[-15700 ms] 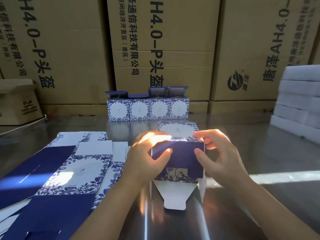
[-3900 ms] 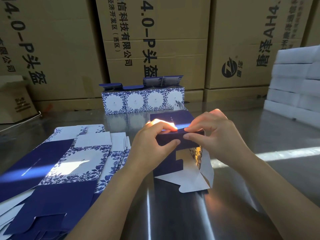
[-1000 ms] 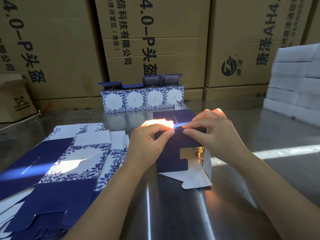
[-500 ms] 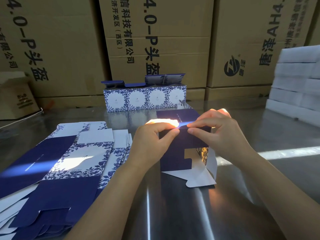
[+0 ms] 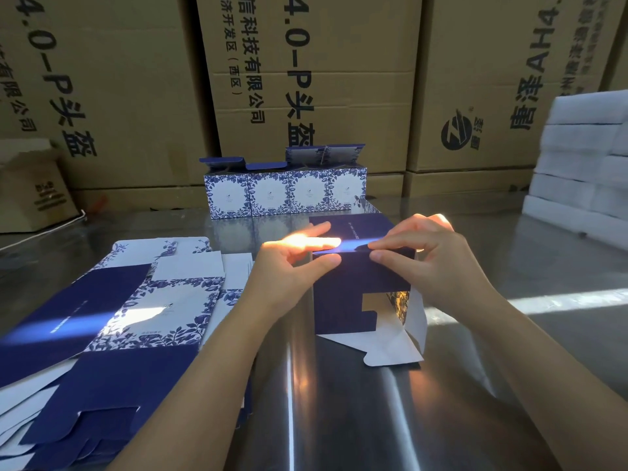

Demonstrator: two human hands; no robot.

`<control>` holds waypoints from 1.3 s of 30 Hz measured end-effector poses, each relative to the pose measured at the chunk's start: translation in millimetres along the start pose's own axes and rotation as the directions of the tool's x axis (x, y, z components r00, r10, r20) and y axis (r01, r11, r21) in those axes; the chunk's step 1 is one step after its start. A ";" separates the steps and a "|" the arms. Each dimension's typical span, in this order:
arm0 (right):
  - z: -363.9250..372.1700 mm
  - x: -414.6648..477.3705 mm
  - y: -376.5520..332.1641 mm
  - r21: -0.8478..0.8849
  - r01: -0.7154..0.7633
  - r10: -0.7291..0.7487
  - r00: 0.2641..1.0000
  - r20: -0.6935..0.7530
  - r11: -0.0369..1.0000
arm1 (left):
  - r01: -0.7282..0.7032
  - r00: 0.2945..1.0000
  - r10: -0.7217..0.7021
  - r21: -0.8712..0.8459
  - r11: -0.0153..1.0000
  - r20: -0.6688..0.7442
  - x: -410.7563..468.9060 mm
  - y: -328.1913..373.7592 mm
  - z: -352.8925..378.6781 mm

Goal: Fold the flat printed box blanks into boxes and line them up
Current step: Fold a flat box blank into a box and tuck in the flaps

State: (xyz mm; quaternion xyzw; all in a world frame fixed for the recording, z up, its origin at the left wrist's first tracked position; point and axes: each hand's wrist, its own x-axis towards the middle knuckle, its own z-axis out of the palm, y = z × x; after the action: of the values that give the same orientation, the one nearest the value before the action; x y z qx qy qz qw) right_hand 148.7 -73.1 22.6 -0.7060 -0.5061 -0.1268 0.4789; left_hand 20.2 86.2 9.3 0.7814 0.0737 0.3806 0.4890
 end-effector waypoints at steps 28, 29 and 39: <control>2.0 3.1 7.1 0.315 -0.224 0.223 0.974 0.039 0.922 | -0.021 0.998 0.026 0.078 0.997 -0.062 1.5 2.3 -5.4; 1.8 3.2 6.7 0.327 -0.232 0.228 0.972 0.053 0.916 | -0.048 0.995 0.056 0.100 0.994 -0.078 0.8 4.0 -3.5; 6.5 -0.4 -1.3 0.297 -0.125 0.112 0.992 0.059 0.947 | -0.208 0.969 0.236 0.283 0.936 -0.071 -6.9 14.8 10.1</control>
State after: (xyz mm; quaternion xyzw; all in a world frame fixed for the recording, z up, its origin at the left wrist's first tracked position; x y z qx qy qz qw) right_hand 145.5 -68.1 19.7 -0.6566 -0.4860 -0.0047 0.5768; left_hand 18.3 68.1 15.5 0.8239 0.0620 0.4596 0.3259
